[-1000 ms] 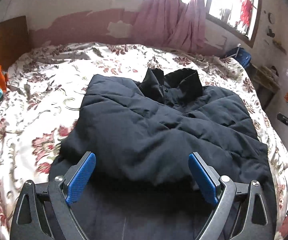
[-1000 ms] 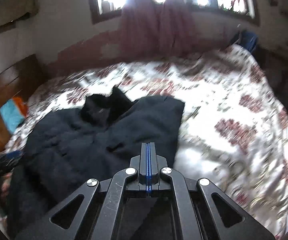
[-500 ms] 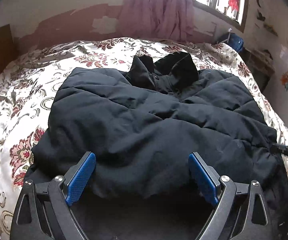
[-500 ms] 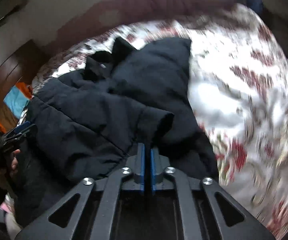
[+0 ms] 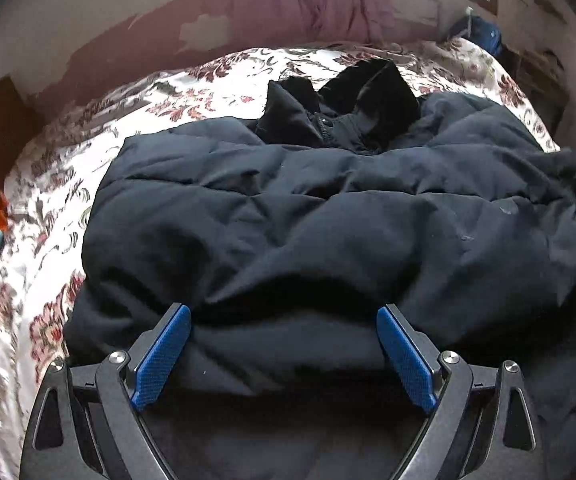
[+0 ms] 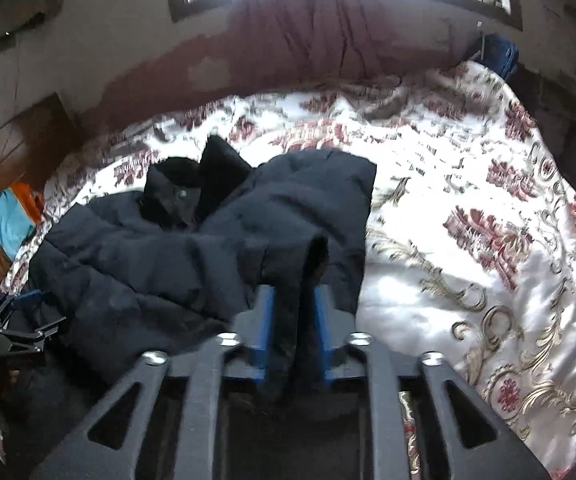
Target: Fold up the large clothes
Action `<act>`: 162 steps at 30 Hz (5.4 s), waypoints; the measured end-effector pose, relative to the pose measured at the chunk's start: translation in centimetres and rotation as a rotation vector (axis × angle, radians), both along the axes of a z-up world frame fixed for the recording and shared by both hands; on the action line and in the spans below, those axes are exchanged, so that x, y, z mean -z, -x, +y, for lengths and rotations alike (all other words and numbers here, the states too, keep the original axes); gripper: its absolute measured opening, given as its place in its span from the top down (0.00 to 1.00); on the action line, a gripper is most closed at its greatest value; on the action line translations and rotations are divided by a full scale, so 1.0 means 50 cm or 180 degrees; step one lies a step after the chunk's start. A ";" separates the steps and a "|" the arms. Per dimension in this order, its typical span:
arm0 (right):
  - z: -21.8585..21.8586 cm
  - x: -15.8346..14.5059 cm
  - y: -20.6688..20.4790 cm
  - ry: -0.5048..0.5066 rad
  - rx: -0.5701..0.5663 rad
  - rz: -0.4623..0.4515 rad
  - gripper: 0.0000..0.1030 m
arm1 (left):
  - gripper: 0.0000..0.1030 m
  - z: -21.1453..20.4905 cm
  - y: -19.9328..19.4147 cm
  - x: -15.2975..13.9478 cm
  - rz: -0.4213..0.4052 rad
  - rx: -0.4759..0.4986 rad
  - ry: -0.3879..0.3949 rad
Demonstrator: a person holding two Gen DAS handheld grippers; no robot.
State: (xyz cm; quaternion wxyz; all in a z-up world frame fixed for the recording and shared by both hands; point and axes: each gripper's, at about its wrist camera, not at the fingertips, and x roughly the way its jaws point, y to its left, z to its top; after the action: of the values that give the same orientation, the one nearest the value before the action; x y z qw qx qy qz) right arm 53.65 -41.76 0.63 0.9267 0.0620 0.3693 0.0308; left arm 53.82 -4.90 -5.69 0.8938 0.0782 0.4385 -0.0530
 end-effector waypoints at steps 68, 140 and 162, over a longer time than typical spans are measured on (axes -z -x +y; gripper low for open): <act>0.199 0.006 -0.402 0.0574 -0.0782 0.0021 0.95 | 0.95 0.064 -0.392 -0.060 -0.0331 -0.0183 0.0536; 0.232 0.172 -0.381 0.0058 -0.1352 0.0887 1.00 | 0.95 -0.112 -0.350 0.125 0.0655 0.0915 0.0012; 0.160 -0.145 -0.078 0.0165 -0.0703 -0.0456 0.25 | 0.15 -0.015 -0.101 -0.185 -0.0410 0.0083 0.0971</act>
State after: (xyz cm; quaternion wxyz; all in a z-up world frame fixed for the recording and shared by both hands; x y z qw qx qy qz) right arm 57.53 -33.76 7.89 0.9430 -0.0053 0.3074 0.1275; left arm 58.85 -5.64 3.57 0.9208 -0.0495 0.3660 -0.1254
